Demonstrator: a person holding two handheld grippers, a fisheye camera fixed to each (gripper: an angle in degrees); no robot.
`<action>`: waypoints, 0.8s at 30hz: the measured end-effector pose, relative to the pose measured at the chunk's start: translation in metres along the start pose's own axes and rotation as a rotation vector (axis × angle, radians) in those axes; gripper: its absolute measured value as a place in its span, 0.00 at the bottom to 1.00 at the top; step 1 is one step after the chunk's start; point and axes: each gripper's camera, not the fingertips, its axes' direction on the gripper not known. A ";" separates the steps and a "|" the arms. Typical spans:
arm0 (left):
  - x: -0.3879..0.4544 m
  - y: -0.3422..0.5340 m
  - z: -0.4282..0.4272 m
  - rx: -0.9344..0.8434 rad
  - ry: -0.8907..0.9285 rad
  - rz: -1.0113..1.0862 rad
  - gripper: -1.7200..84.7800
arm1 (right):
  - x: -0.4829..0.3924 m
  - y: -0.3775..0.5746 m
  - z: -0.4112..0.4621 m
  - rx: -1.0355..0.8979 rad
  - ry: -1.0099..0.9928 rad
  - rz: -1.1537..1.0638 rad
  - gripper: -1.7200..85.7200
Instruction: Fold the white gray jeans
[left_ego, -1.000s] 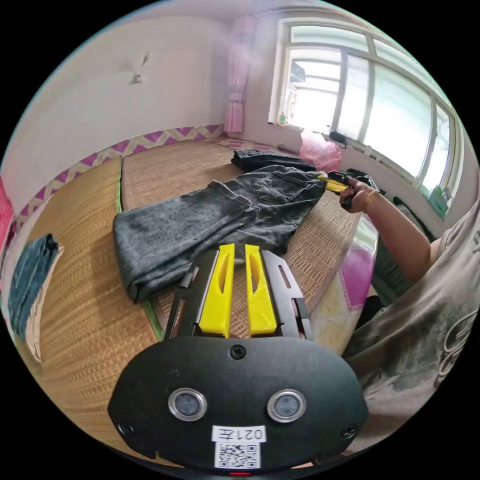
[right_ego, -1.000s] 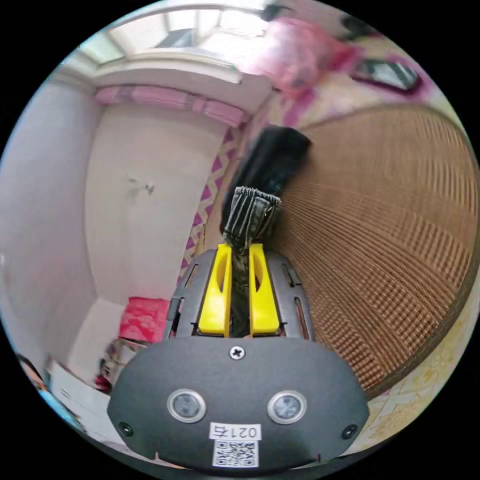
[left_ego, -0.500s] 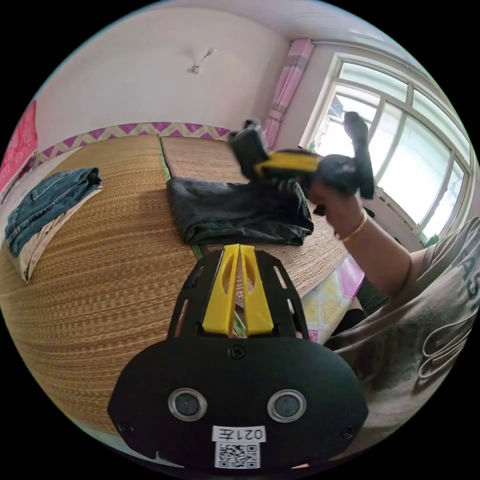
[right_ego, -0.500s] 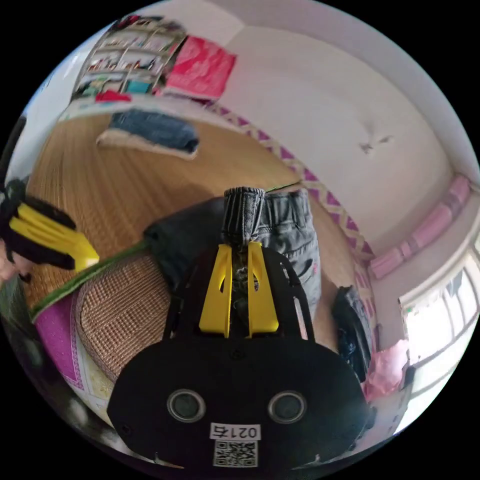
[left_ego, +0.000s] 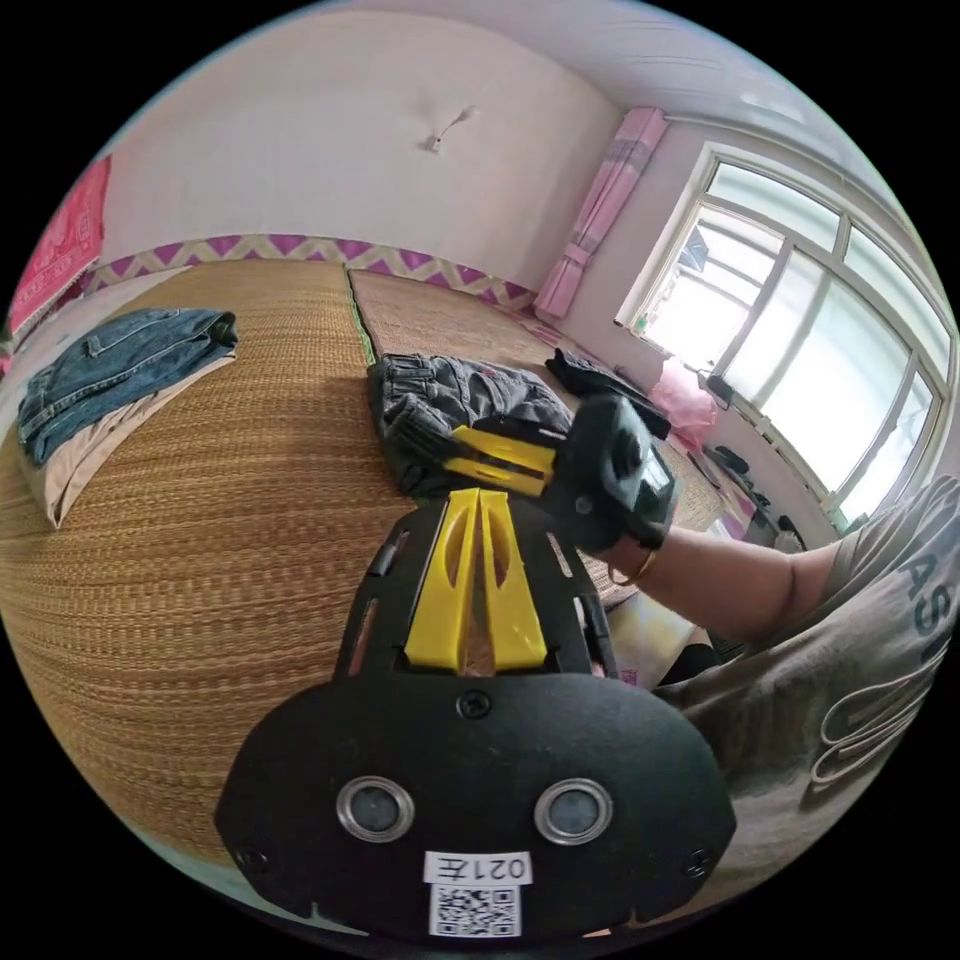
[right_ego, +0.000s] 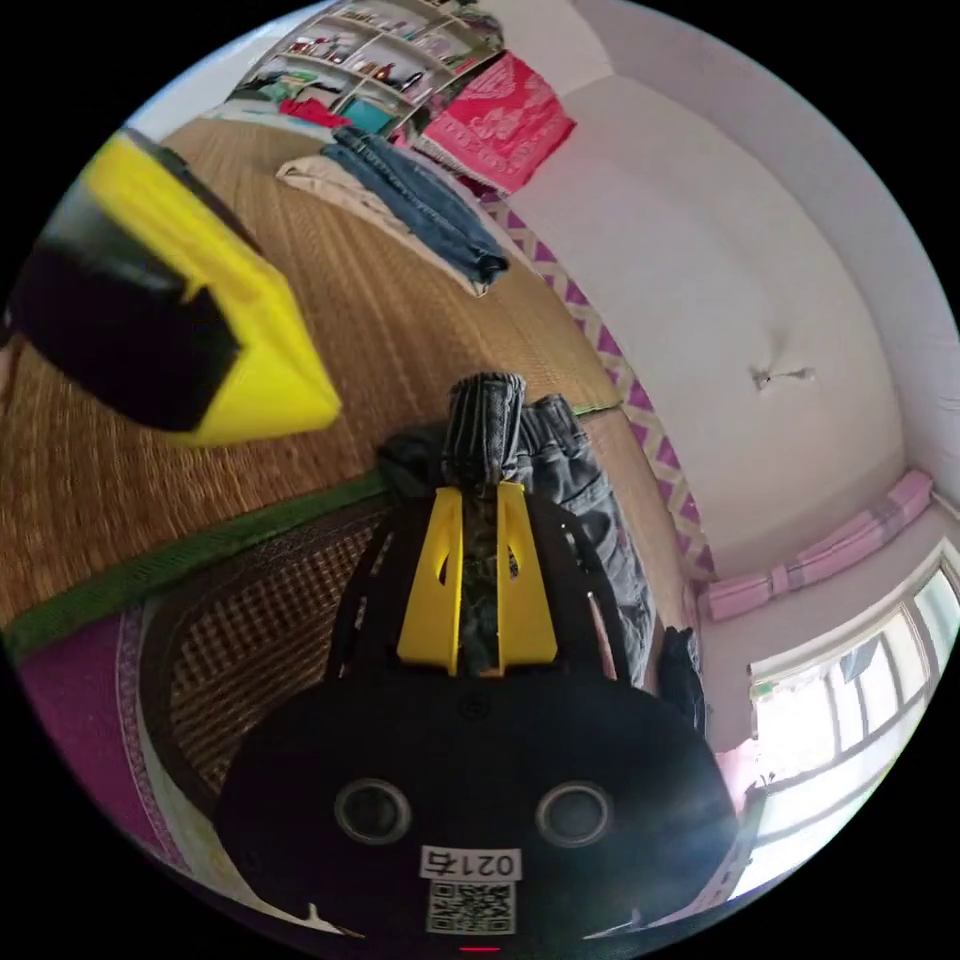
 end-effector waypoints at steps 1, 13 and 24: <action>-0.007 -0.001 0.003 0.013 0.035 -0.009 0.01 | 0.016 0.002 -0.004 -0.014 -0.102 0.037 0.10; -0.097 -0.072 0.160 -0.241 -0.105 -0.066 0.01 | 0.193 0.150 0.052 -0.220 -0.535 0.569 0.10; -0.197 -0.044 0.124 -0.001 0.175 -0.261 0.05 | 0.366 0.274 0.090 -0.039 -0.584 0.923 0.12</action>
